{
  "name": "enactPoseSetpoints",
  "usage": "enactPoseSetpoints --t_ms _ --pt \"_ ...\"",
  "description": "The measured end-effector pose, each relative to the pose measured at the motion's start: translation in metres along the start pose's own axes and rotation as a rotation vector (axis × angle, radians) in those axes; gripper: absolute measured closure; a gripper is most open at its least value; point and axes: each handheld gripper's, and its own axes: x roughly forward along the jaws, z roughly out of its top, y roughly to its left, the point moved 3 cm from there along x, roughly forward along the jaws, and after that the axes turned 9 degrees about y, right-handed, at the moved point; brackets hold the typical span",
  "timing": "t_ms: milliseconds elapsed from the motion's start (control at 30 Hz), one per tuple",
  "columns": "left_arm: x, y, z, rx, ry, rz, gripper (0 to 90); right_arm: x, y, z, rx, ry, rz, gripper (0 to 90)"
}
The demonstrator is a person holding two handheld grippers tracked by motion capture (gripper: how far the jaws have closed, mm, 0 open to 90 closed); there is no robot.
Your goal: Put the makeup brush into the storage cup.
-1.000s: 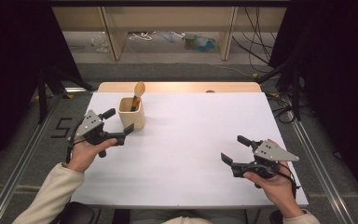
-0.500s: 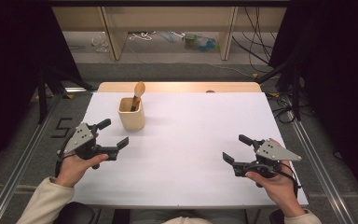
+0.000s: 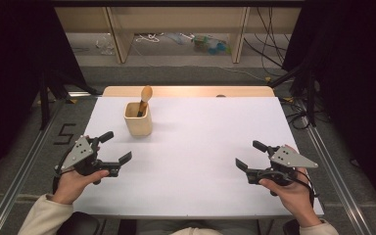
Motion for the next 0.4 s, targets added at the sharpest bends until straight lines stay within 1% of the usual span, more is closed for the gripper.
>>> enactPoseSetpoints --t_ms 67,100,167,233,300,400 --pt "0.0011 -0.0001 -0.0005 -0.010 0.000 0.000 4.4 0.0001 0.0005 0.0000 0.000 0.001 -0.001 16.1" --pt "0.0016 -0.0003 -0.0013 -0.010 0.006 -0.002 4.4 -0.0003 0.0005 0.0000 -0.002 0.007 0.005 16.1" --pt "0.0027 -0.0006 -0.0019 -0.010 0.007 -0.002 4.4 -0.0001 0.0004 0.0001 0.001 0.000 -0.001 16.1" --pt "0.0028 -0.0004 -0.0018 -0.003 0.015 0.007 5.0 0.0000 0.0001 -0.0001 0.003 0.001 0.002 16.1" --pt "0.0036 -0.0004 -0.0021 -0.011 0.015 0.006 5.2 -0.0009 0.0014 -0.0008 0.024 0.022 0.014 16.1" --pt "0.0049 -0.0003 -0.0029 -0.010 0.019 0.005 5.2 -0.0006 0.0014 -0.0006 0.024 0.013 0.010 16.1"
